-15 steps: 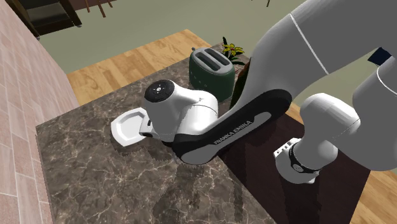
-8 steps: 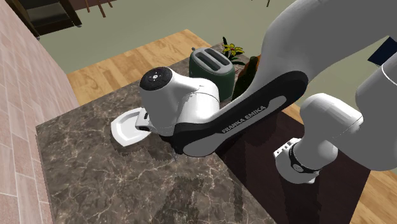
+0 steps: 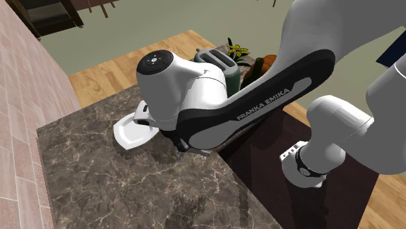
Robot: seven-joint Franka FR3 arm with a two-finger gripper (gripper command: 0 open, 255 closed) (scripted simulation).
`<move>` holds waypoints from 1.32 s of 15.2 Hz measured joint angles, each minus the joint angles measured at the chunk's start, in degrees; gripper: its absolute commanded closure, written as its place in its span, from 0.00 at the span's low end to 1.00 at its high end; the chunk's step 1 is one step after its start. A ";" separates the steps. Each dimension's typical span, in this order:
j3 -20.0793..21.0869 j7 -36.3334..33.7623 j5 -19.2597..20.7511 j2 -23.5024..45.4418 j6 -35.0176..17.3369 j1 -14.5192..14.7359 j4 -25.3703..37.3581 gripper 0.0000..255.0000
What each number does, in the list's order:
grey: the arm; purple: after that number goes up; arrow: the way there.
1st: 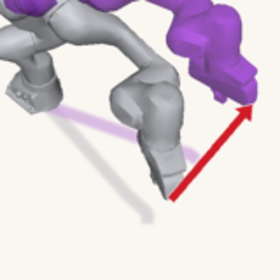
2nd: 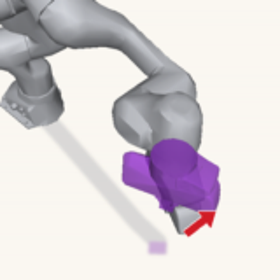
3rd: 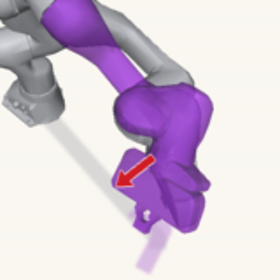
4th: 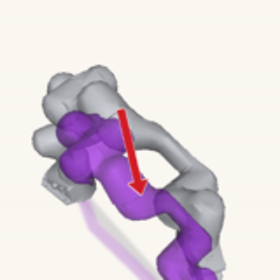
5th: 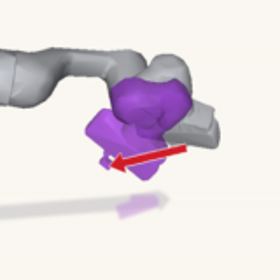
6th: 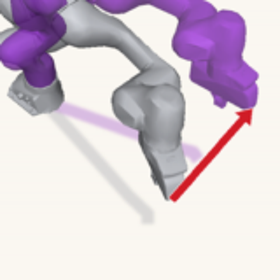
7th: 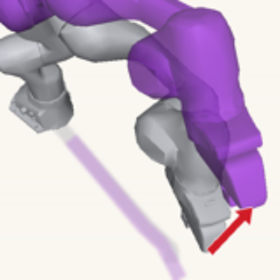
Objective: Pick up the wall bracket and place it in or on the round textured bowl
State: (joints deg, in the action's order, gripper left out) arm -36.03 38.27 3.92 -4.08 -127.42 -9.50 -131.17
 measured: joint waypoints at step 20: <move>-3.39 6.42 -0.11 -0.18 12.20 -2.39 12.25 1.00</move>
State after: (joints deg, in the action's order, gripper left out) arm -39.43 44.69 3.80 -4.26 -115.23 -11.90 -118.93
